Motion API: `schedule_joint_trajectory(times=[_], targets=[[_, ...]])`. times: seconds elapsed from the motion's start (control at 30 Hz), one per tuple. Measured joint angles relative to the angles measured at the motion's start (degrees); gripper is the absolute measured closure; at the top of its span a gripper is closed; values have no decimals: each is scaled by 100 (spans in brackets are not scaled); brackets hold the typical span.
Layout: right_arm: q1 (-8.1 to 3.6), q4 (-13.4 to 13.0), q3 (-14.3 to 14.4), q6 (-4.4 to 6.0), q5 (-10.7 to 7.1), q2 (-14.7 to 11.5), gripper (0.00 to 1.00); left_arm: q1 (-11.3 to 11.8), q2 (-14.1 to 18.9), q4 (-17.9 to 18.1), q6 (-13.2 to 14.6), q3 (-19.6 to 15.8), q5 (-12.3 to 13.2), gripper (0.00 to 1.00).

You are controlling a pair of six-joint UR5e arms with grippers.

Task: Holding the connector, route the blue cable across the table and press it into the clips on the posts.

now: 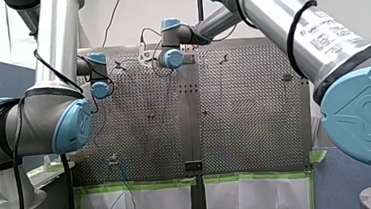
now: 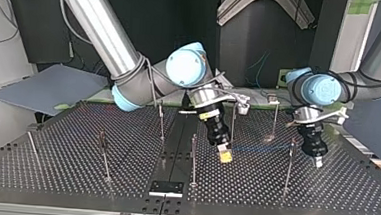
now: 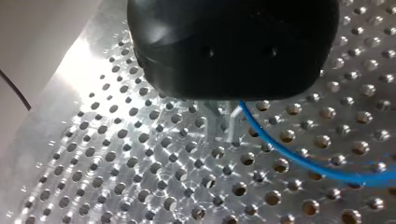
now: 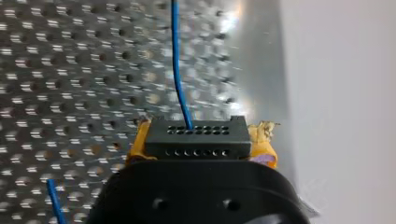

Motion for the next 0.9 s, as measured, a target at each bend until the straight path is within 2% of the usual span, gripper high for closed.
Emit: schedule_joint_trajectory(times=[0.07,0.1,0.17,0.2,0.23,0.27,0.47,0.7,0.9], targets=[[4,7,-4,-3,2,49,100,0,32,-109,-5,-2,-5,45],[3,9,-4,-4,3,61,100,0,53,-160,-8,-3,-7,45],[0,10,-5,4,4,76,100,-2,118,-265,-26,-10,-10,26],[-2,11,-5,10,4,82,100,-2,156,-314,-38,-21,-10,26],[-3,13,-6,16,4,89,100,-1,209,-378,-60,-46,-8,20],[-7,16,-5,24,3,103,100,1,248,-420,-82,-68,-3,0],[-30,60,-5,37,11,178,100,3,525,-707,-289,-296,137,0],[-39,81,-5,39,28,230,100,-20,889,-1072,-395,-575,103,0],[-41,149,-4,43,38,274,100,-64,1186,-1364,-599,-782,299,0]])
